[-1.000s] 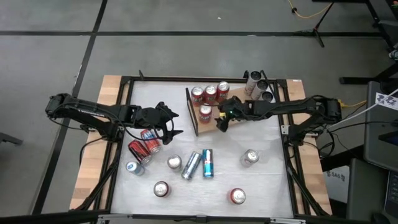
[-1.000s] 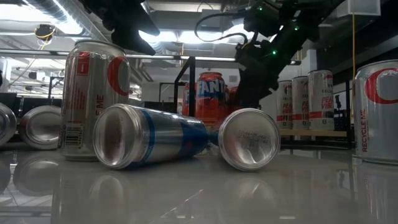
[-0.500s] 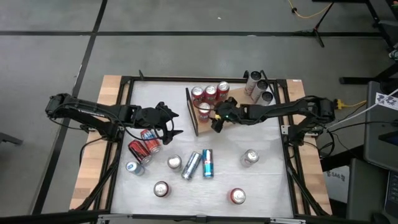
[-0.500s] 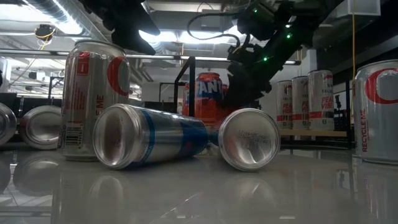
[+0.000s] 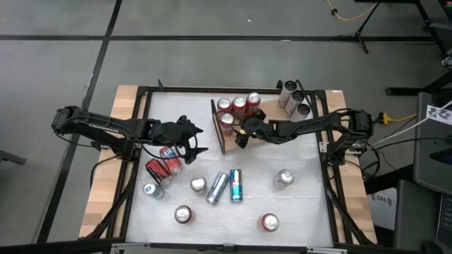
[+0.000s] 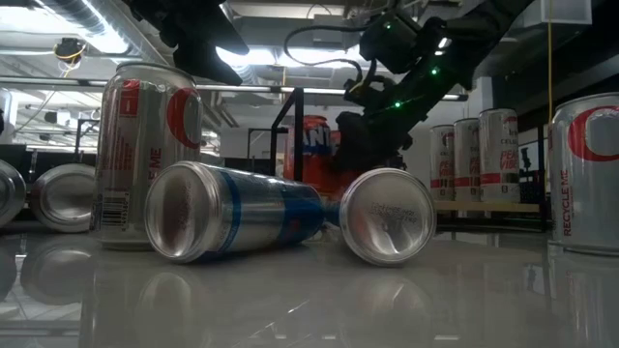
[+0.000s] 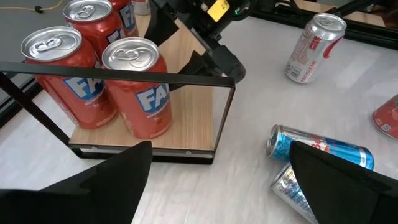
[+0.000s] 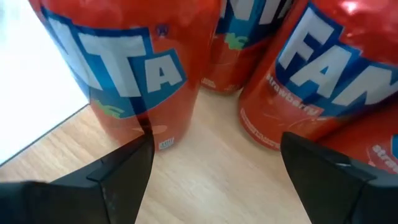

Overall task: Place canned beverage on shelf
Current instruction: Put the center orange soda can on the shelf

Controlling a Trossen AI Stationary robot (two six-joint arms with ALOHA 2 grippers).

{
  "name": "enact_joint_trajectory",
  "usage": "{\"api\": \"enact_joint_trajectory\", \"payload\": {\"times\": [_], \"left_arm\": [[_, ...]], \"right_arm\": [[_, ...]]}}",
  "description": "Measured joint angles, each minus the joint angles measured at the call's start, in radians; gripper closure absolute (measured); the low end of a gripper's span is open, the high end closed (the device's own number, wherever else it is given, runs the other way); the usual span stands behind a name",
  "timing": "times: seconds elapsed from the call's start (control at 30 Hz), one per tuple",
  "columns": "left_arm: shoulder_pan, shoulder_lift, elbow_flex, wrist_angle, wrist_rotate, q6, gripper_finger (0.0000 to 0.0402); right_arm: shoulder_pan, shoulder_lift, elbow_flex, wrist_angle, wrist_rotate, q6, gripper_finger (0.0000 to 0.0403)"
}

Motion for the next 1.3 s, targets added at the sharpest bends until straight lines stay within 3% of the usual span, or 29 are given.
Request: {"api": "enact_joint_trajectory", "payload": {"times": [0.5,0.7,0.9,1.13,1.3], "left_arm": [[0.000,0.000,0.000,0.000,0.000,0.000,0.0030],[0.000,0.000,0.000,0.000,0.008,0.000,0.0030],[-0.001,0.000,0.000,-0.002,0.026,-0.024,0.0030],[0.006,-0.003,0.027,-0.080,0.010,-0.356,0.0030],[0.011,-0.004,0.128,-0.375,0.091,-0.733,0.0030]], "right_arm": [[-0.043,-0.001,0.000,0.031,-0.068,0.002,0.0062],[-0.041,-0.018,0.000,-0.012,-0.181,0.004,0.0062],[0.001,-0.084,0.002,-0.083,-0.175,0.015,0.0062],[0.064,-0.180,0.003,-0.137,-0.155,0.014,0.0062],[0.093,-0.235,0.003,-0.161,-0.151,0.014,0.0062]]}}
